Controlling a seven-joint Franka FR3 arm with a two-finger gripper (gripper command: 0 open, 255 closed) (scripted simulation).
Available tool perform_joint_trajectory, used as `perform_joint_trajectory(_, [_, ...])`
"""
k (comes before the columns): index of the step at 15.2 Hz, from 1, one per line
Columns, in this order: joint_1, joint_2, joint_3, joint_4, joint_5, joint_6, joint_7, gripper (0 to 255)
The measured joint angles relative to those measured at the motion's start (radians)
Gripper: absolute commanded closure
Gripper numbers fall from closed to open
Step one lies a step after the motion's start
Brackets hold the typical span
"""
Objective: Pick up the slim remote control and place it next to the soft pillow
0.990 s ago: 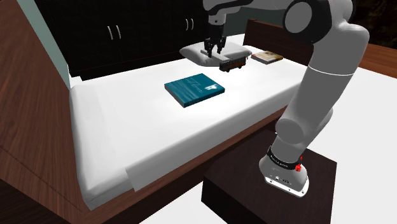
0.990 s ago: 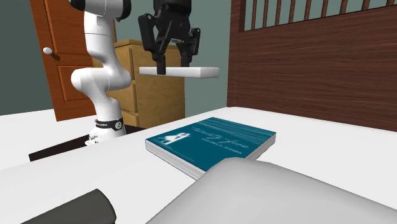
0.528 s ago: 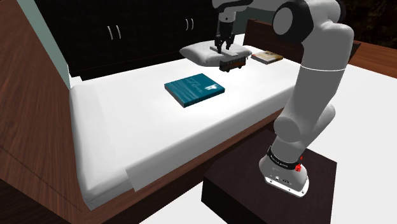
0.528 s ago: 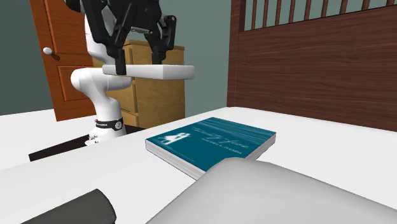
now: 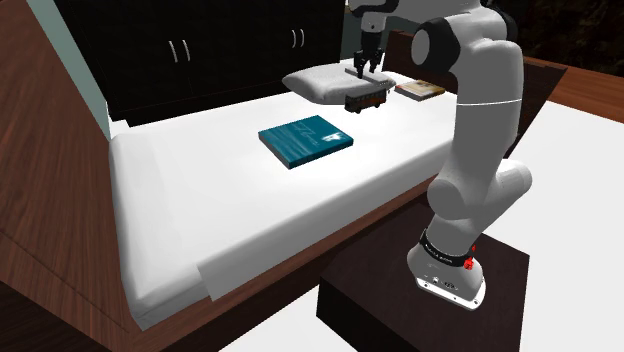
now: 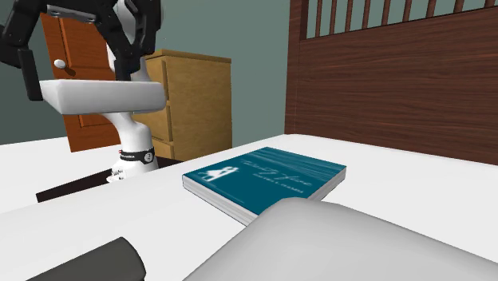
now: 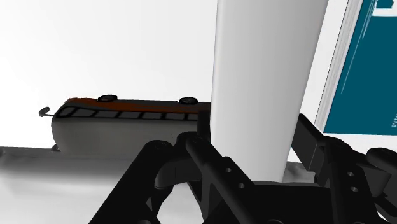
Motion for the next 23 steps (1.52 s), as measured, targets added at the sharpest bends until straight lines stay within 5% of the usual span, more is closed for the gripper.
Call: perform_joint_trajectory(23, [0.0, 0.024, 0.002, -0.255, 0.008, 0.279, -0.018, 255])
